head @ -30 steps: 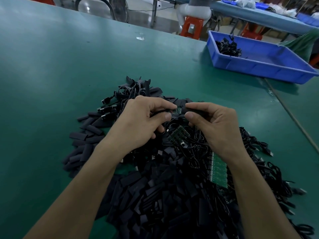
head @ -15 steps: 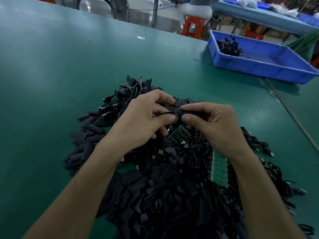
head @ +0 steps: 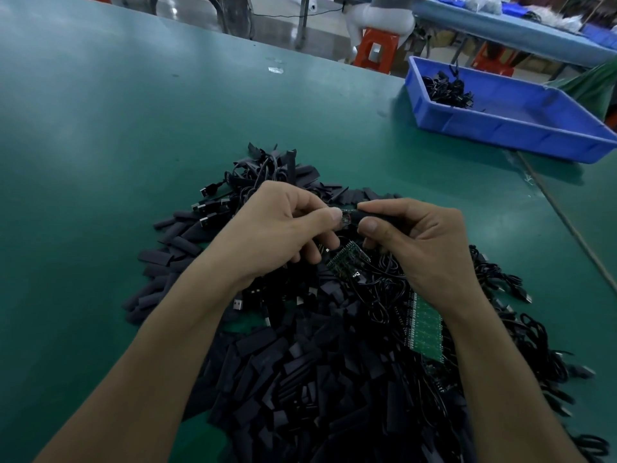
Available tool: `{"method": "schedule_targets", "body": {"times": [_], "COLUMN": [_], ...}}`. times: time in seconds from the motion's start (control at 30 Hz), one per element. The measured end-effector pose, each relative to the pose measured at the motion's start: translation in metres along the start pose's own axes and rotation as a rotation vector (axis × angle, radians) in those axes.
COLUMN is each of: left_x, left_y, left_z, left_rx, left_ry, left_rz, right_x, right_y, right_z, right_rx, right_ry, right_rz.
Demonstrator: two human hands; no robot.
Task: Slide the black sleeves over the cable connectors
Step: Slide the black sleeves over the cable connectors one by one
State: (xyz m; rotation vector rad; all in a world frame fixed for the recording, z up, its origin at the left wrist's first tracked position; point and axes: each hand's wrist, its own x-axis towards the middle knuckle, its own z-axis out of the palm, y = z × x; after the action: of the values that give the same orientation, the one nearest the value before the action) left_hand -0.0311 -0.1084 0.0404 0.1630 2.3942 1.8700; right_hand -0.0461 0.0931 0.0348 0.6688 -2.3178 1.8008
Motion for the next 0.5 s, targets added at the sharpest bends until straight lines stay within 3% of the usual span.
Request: {"method": "schedule_targets", "body": {"times": [0.23, 0.5], "left_x": [0.0, -0.001], "left_y": [0.001, 0.003], "left_z": [-0.001, -0.002], "left_rx": [-0.072, -0.075], "left_ry": [-0.048, -0.057], "left_rz": [-0.033, -0.038], "right_x": [0.003, 0.0], "right_y": [0.001, 0.005], "right_z": [0.003, 0.012], "right_rx": [-0.011, 0.035], "right_ry": [-0.03, 0.05], "right_rz": [-0.051, -0.049]}}
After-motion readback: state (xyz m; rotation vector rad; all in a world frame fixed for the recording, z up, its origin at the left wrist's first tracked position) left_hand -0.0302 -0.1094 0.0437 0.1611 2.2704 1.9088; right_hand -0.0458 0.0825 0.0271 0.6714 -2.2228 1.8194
